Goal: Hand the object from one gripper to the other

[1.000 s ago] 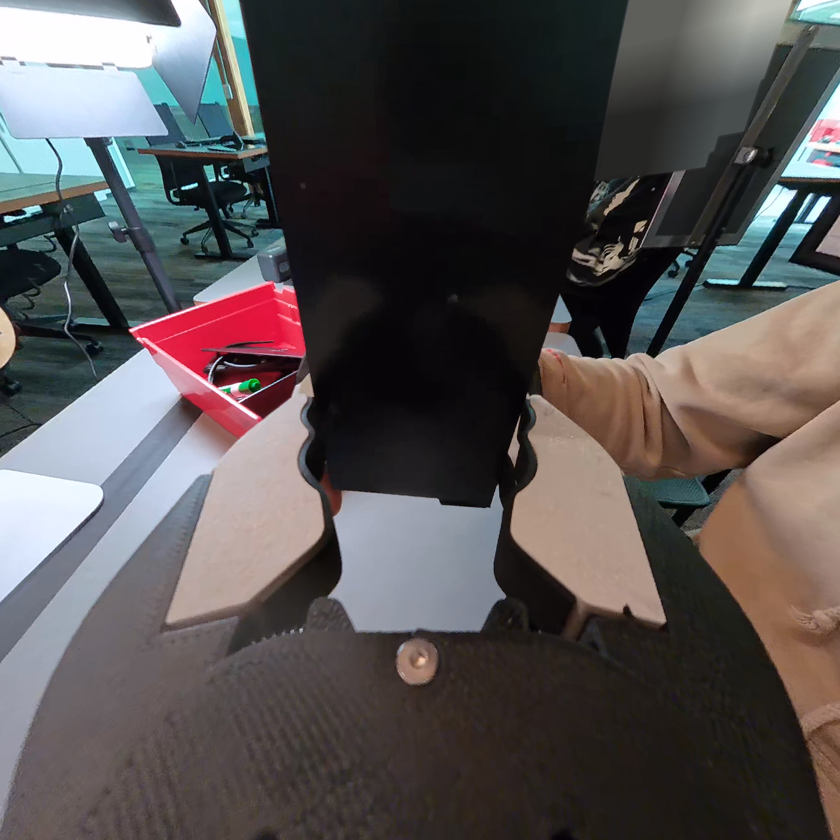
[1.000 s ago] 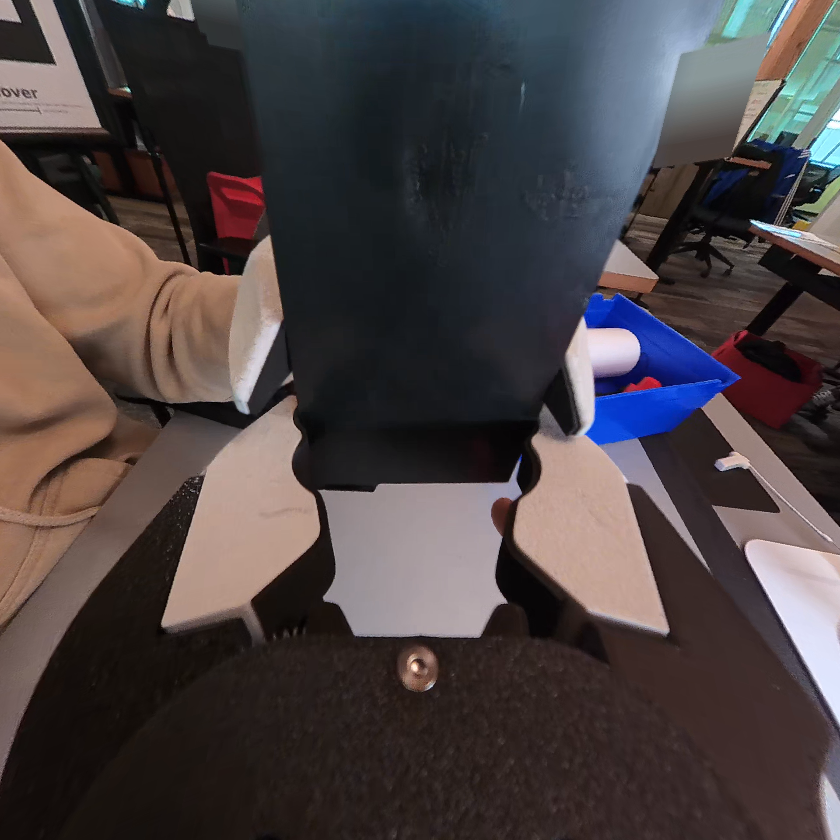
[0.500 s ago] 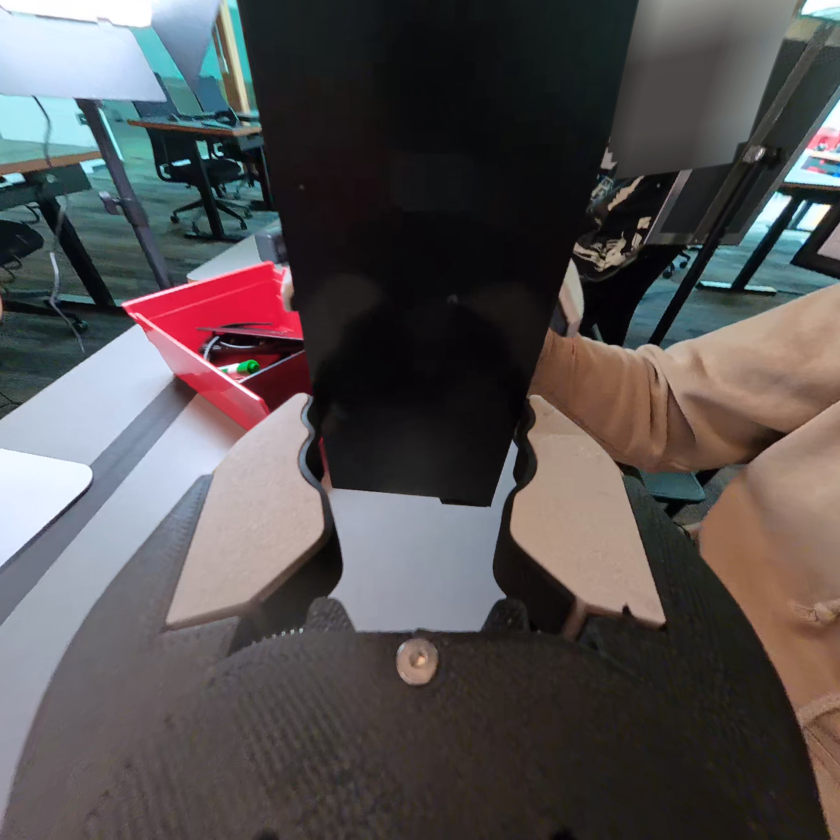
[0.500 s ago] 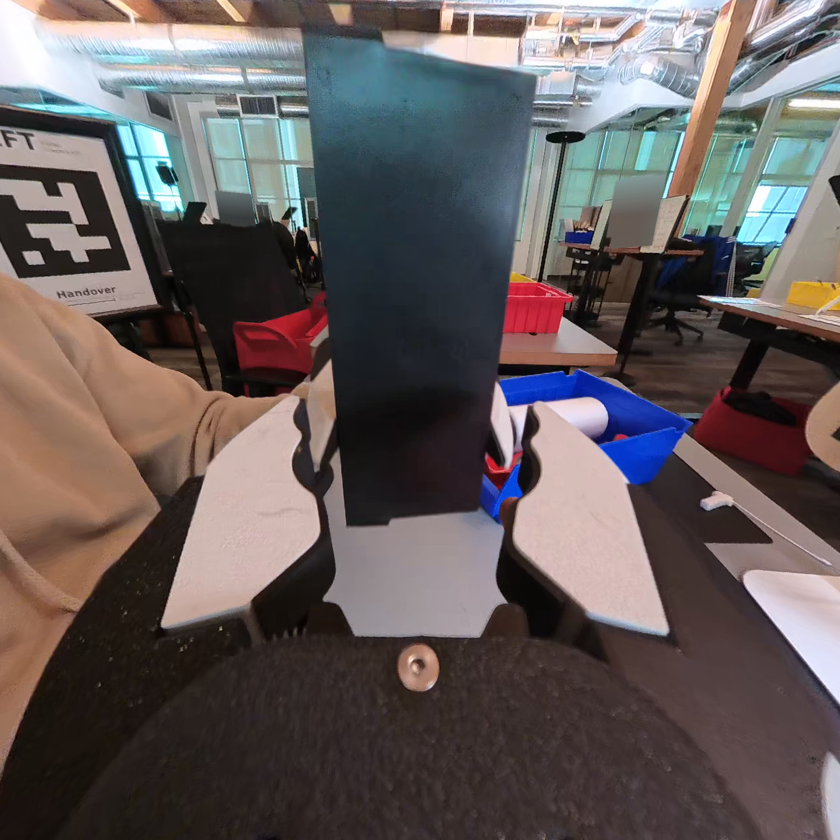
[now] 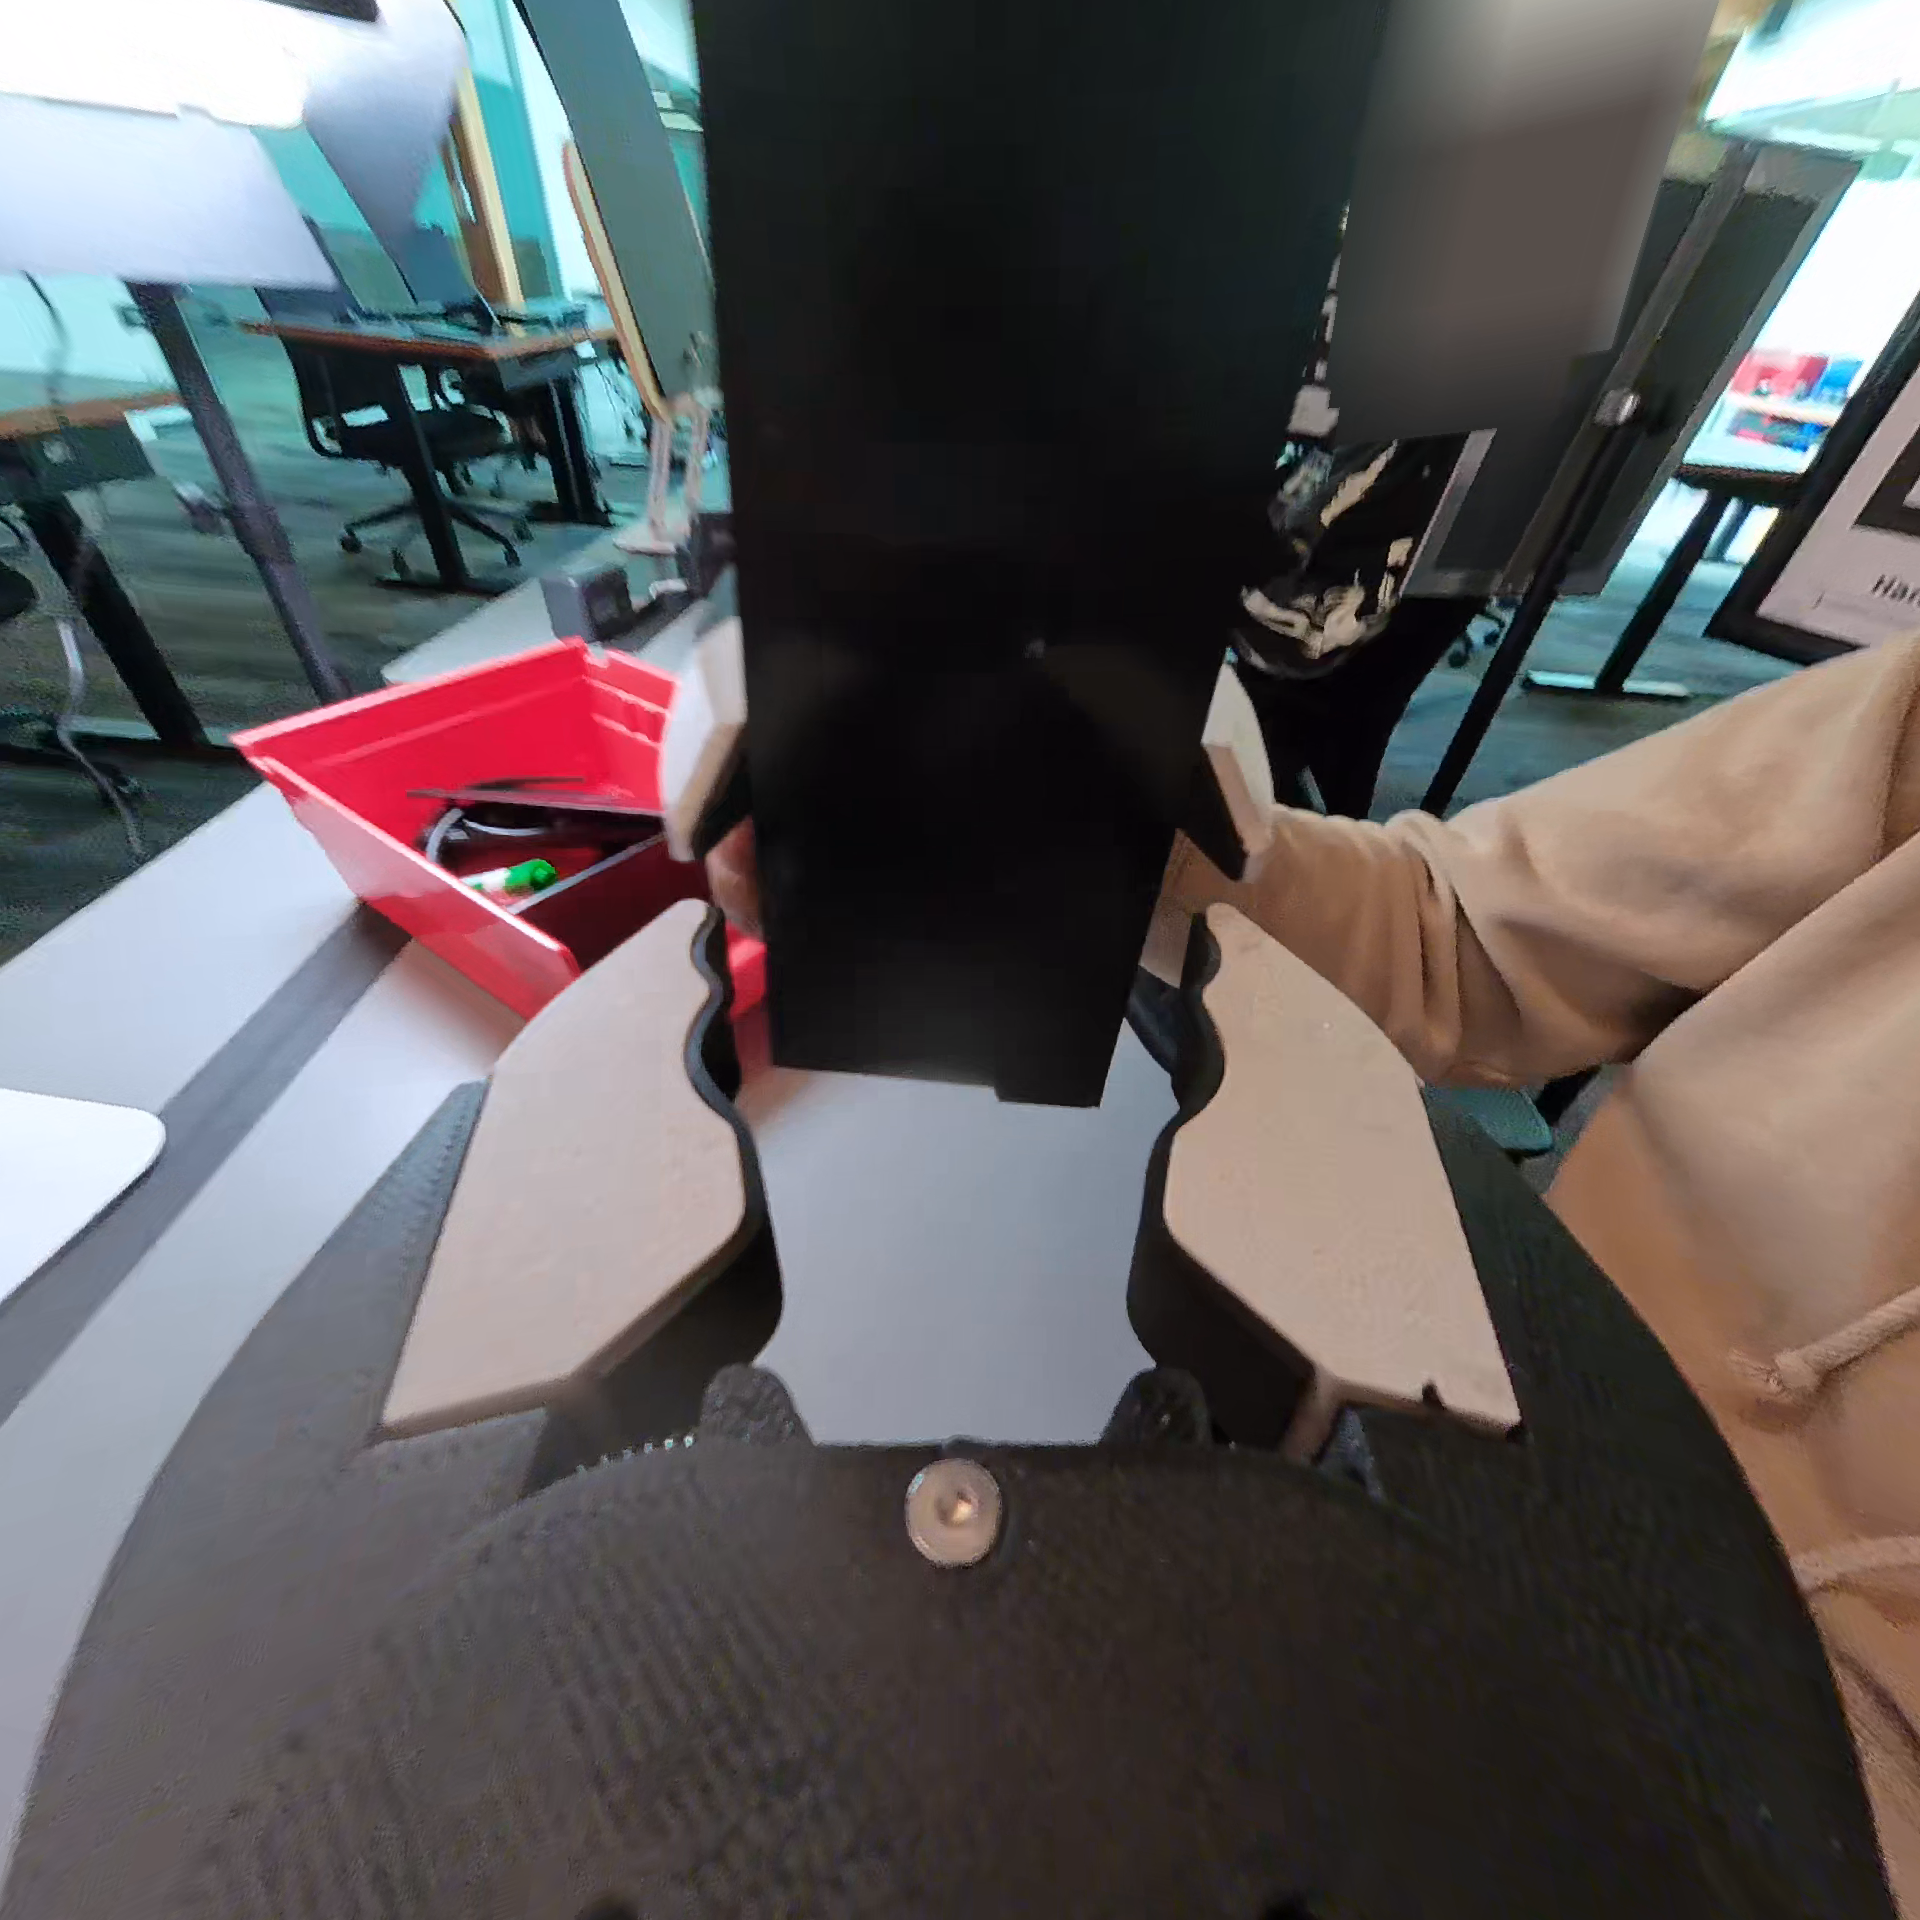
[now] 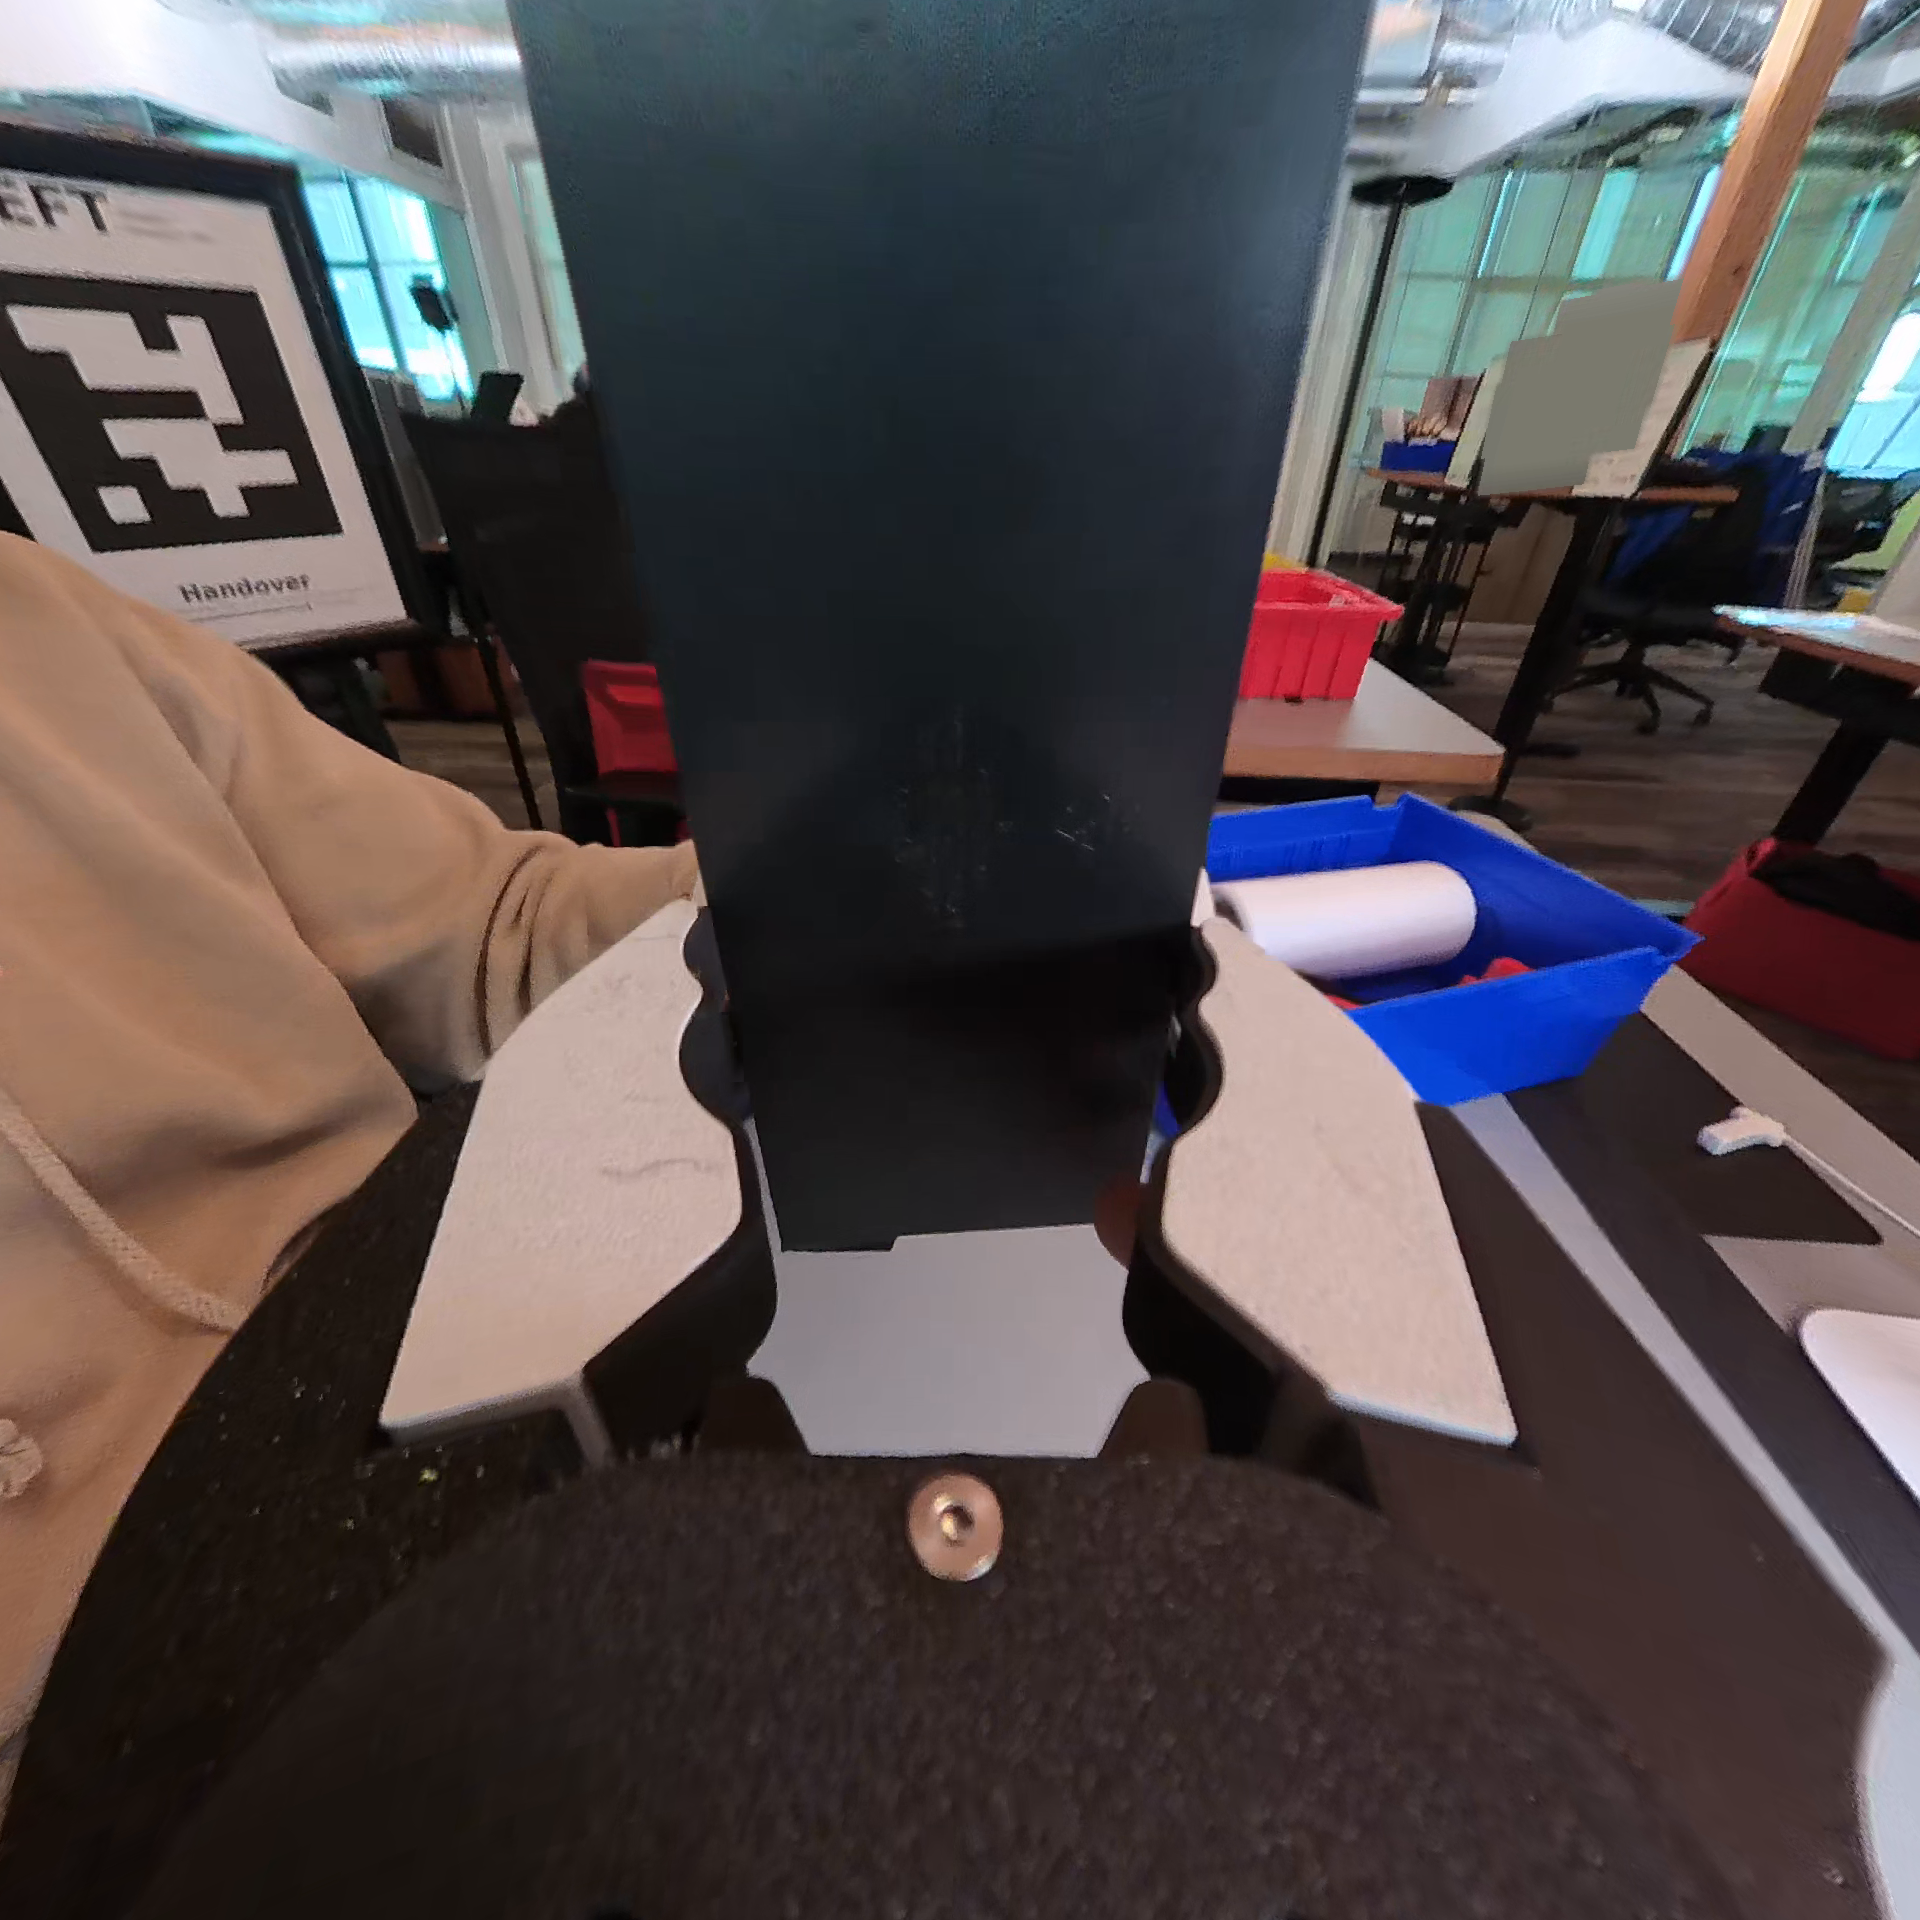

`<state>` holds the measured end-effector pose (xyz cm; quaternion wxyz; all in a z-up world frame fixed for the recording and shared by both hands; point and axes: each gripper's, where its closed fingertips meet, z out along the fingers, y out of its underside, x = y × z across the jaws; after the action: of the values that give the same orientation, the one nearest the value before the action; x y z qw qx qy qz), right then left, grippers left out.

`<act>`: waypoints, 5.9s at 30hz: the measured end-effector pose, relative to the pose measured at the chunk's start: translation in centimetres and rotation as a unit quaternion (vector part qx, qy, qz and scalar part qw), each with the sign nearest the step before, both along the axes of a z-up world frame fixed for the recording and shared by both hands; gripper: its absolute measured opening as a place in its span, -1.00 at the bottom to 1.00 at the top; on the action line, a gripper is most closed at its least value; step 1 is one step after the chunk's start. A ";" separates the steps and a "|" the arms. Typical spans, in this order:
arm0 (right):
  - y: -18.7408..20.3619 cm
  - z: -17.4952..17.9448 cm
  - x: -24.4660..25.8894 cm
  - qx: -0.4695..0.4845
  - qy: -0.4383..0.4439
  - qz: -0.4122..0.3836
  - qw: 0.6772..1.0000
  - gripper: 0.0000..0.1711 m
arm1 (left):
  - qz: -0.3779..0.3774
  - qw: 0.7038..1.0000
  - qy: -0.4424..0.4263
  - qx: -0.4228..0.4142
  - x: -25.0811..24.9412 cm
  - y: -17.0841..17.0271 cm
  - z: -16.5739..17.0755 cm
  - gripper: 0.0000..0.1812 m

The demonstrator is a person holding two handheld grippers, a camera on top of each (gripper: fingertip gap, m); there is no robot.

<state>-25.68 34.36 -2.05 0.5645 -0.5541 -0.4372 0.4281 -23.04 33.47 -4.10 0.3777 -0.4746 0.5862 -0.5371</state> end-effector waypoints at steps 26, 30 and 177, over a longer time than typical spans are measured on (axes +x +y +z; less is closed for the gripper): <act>-0.5 0.8 0.9 0.018 -0.021 -0.020 0.999 0.05 | 0.021 0.997 0.053 0.049 -0.3 0.0 -1.0 -0.05; -0.5 -0.9 -0.8 0.009 -0.066 -0.014 0.998 0.04 | 0.002 0.996 0.069 0.058 0.7 -1.2 -2.0 -0.05; 3.3 3.9 2.8 0.538 -0.233 -0.410 0.699 -0.99 | 0.047 0.933 -0.156 -0.322 -4.4 8.7 4.3 -0.34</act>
<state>-22.83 37.67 1.89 0.7662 -0.3620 -0.4403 -0.2967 -27.48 42.18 0.23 0.3158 -0.5086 0.2924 -0.7457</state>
